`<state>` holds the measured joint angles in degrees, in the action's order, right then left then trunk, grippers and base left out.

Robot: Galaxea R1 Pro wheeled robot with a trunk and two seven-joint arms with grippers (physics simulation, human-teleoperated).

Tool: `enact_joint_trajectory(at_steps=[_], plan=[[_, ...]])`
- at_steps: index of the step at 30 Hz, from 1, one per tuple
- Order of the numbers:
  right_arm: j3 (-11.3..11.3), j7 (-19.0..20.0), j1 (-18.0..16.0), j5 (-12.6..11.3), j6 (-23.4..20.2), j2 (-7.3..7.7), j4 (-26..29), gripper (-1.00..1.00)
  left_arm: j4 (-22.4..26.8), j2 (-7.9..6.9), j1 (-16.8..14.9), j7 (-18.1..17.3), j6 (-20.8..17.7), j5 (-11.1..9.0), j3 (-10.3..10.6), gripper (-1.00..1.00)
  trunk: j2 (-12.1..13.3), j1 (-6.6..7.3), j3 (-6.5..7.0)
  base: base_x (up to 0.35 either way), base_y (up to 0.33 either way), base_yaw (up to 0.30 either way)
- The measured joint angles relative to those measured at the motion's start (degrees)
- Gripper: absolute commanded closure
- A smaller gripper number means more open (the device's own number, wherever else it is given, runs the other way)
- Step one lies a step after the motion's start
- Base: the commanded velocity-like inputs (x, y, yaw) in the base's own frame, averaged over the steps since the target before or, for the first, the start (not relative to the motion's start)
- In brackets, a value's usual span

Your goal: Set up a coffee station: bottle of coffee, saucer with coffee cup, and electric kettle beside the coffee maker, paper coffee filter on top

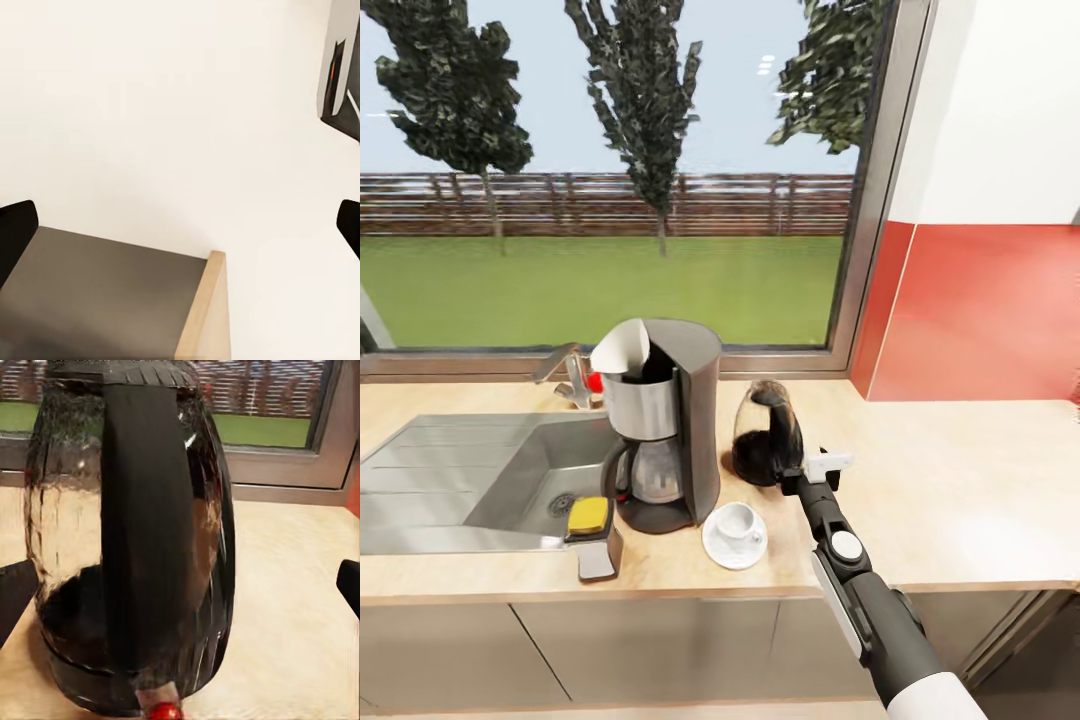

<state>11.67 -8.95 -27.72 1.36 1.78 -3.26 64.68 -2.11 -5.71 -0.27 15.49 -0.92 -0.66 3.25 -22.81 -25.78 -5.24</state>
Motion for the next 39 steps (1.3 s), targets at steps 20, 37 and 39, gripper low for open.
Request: enact_joint_trajectory(at_steps=[20, 37, 39], plan=[[0.0, 0.0, 0.0, 0.0, 0.0, 0.04, 0.0, -1.0, 0.2, -0.01, 0.0, 0.0, 0.0, 0.0, 0.0, -1.0, 0.0, 0.0, 0.0, -0.326, -0.097, 0.0], [0.2, -0.1, 0.0, -0.3, 0.0, -0.32, 0.4, -1.0, 7.4, -0.42, -0.6, -0.4, 1.1, 0.3, 0.6, -1.0, 0.0, 0.0, 0.02, -0.307, -0.082, 0.0], [0.2, -0.1, 0.0, -0.4, 0.1, -0.45, -0.2, -1.0, 9.4, -0.55, -0.6, -0.5, 1.6, 0.3, 0.7, -1.0, 0.0, 0.0, 0.02, -0.336, -0.001, 0.0]])
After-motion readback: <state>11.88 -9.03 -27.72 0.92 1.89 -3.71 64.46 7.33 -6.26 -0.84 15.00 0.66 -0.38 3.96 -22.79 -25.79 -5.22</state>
